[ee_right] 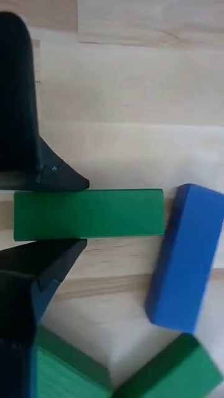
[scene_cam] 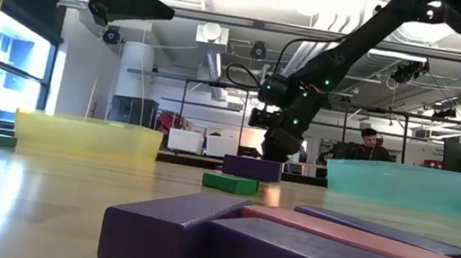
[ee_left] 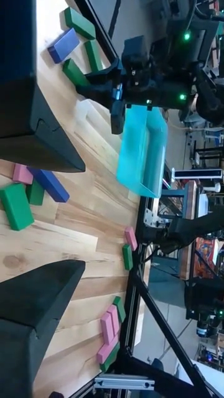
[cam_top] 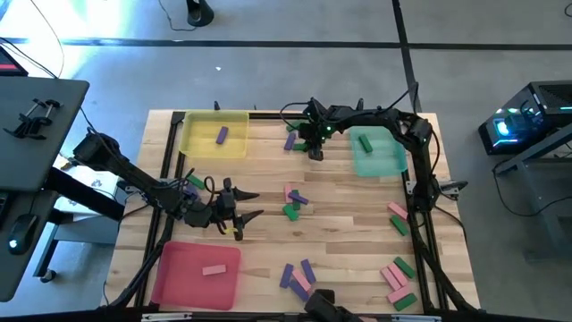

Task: Sort blocks
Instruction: Put the green wooden block into the green bin

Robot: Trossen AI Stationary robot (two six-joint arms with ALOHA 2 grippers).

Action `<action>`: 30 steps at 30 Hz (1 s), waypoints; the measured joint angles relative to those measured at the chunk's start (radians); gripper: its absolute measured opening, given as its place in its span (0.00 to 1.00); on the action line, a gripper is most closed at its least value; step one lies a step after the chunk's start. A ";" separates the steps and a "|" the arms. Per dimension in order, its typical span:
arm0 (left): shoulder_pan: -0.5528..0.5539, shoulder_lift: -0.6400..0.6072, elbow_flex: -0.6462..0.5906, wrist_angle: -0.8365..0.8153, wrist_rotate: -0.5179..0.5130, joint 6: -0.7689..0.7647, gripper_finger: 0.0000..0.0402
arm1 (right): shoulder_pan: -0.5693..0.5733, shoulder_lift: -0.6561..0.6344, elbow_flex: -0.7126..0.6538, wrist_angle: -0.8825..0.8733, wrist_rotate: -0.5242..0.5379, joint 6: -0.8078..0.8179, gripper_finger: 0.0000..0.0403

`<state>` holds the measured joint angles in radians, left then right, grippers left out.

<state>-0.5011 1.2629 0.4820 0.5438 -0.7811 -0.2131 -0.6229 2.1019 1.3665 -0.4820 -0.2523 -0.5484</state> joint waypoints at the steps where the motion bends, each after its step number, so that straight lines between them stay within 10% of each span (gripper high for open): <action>1: 0.000 0.000 0.000 0.000 0.000 -0.004 0.57 | 0.000 -0.009 -0.001 -0.012 0.004 0.015 0.19; 20: -0.040 0.000 0.000 0.000 -0.018 -0.022 0.57 | 0.313 -0.363 -0.019 -0.313 0.281 0.080 0.19; 30: -0.052 0.000 0.000 0.000 -0.072 -0.021 0.57 | 0.260 -0.846 -0.384 -0.095 0.350 0.223 0.19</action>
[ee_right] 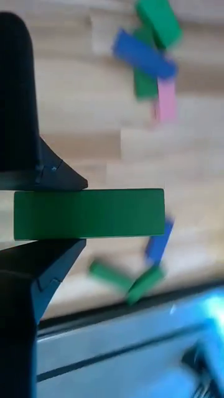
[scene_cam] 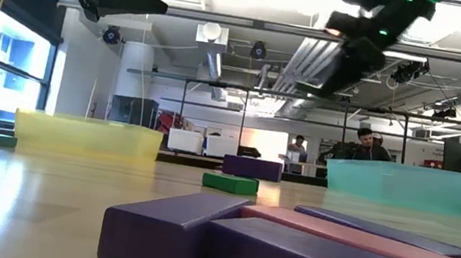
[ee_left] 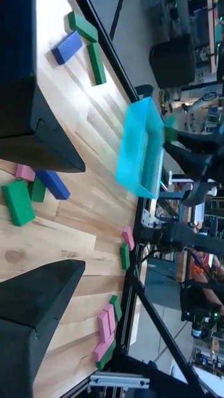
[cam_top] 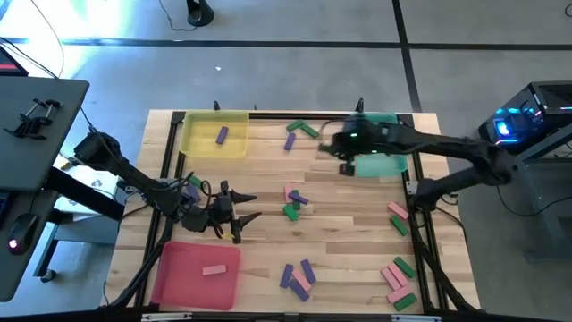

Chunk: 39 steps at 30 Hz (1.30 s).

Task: Sort blocks
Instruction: Put the green wooden block into the green bin

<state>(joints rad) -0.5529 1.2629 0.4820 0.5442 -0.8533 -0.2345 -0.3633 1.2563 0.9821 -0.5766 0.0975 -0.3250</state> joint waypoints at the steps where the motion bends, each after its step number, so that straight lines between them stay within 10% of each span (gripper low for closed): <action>1: 0.000 0.000 0.000 0.001 -0.004 0.000 0.57 | -0.022 -0.044 -0.037 0.002 0.022 0.029 0.19; 8: 0.028 0.000 0.000 0.053 -0.032 0.037 0.57 | -0.293 -0.203 -0.158 -0.079 0.121 0.283 0.19; 17: 0.069 0.000 0.000 0.061 -0.019 0.045 0.57 | -0.583 -0.046 -0.180 -0.102 0.065 0.446 0.19; 27: 0.066 0.000 0.000 0.060 -0.017 0.026 0.57 | -0.611 0.224 -0.180 -0.085 0.111 0.460 0.19; 39: 0.066 0.000 0.000 0.059 -0.017 0.010 0.57 | -0.602 0.245 -0.180 -0.084 0.134 0.466 0.27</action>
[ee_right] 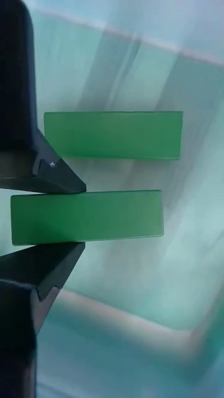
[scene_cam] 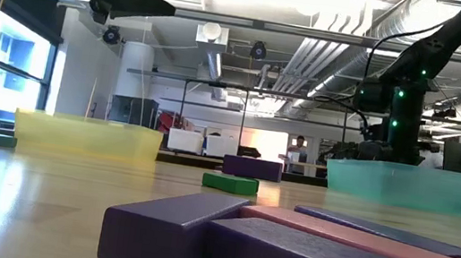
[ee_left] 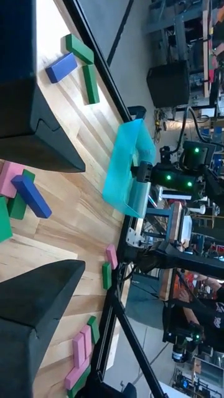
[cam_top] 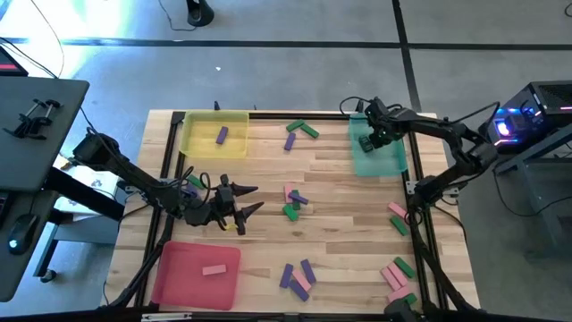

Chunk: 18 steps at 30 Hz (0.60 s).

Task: Sort blocks
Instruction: Put the green wooden block into the green bin

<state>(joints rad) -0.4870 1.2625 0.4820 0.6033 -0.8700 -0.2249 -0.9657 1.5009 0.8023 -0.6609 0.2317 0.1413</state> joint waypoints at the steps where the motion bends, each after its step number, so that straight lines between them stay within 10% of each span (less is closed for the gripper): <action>1: 0.000 0.000 0.000 0.000 0.000 0.000 0.57 | 0.000 0.000 0.000 0.000 0.000 0.000 0.27; 18: -0.007 0.000 0.000 0.000 0.000 -0.009 0.57 | 0.001 0.000 0.000 -0.008 -0.002 -0.010 0.37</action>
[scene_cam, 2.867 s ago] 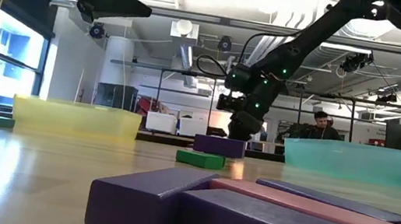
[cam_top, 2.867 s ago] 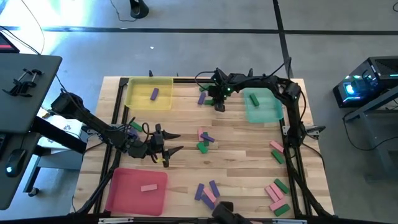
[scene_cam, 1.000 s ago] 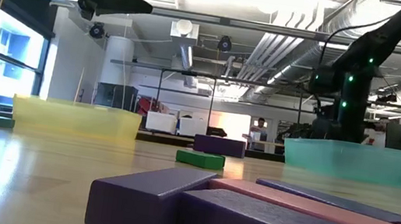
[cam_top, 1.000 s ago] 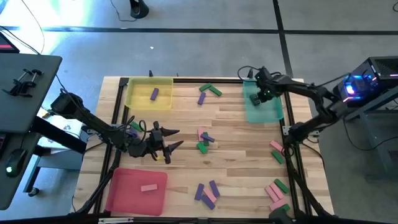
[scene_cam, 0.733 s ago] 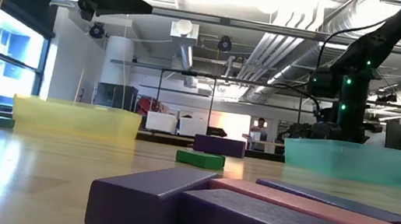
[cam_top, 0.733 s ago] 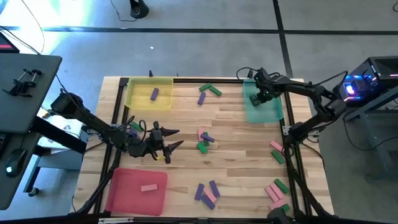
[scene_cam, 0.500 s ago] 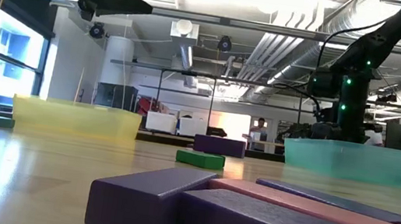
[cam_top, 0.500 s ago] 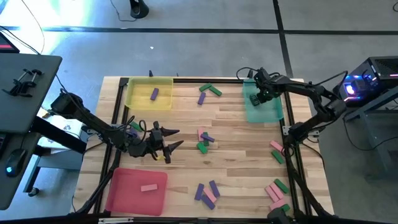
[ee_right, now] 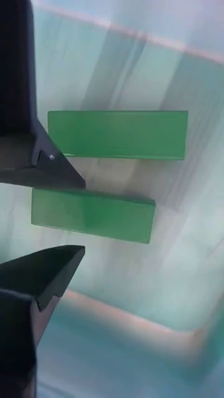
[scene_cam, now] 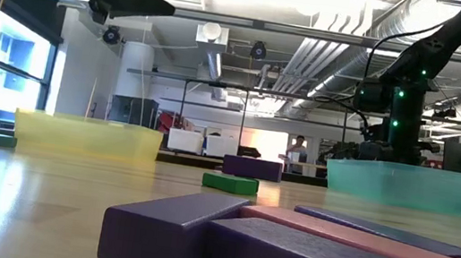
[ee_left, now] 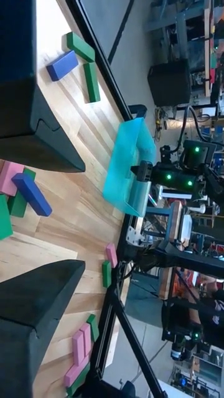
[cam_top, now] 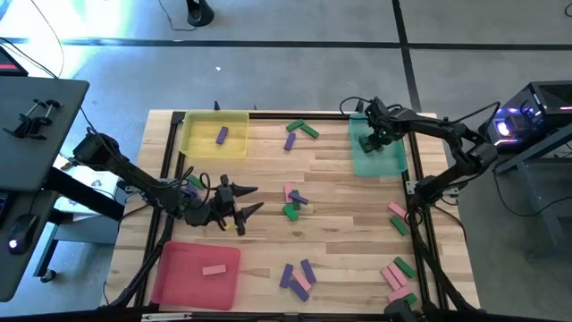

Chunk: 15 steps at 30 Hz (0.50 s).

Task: Sort blocks
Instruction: Put the green wooden block into the green bin, then put the purple wooden block into the yellow bin

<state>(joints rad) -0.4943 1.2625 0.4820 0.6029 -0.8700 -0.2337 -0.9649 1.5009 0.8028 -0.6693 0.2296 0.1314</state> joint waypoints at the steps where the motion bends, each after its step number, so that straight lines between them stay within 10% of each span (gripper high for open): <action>1: -0.002 0.000 0.000 0.000 0.000 0.000 0.57 | 0.000 0.000 0.000 0.000 0.000 0.000 0.38; 15: -0.005 0.000 0.000 0.000 0.000 0.000 0.57 | 0.003 -0.081 0.000 -0.064 -0.087 -0.044 0.48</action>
<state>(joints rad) -0.4988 1.2625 0.4820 0.6029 -0.8696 -0.2333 -0.9618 1.4202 0.8028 -0.7338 0.1424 0.0875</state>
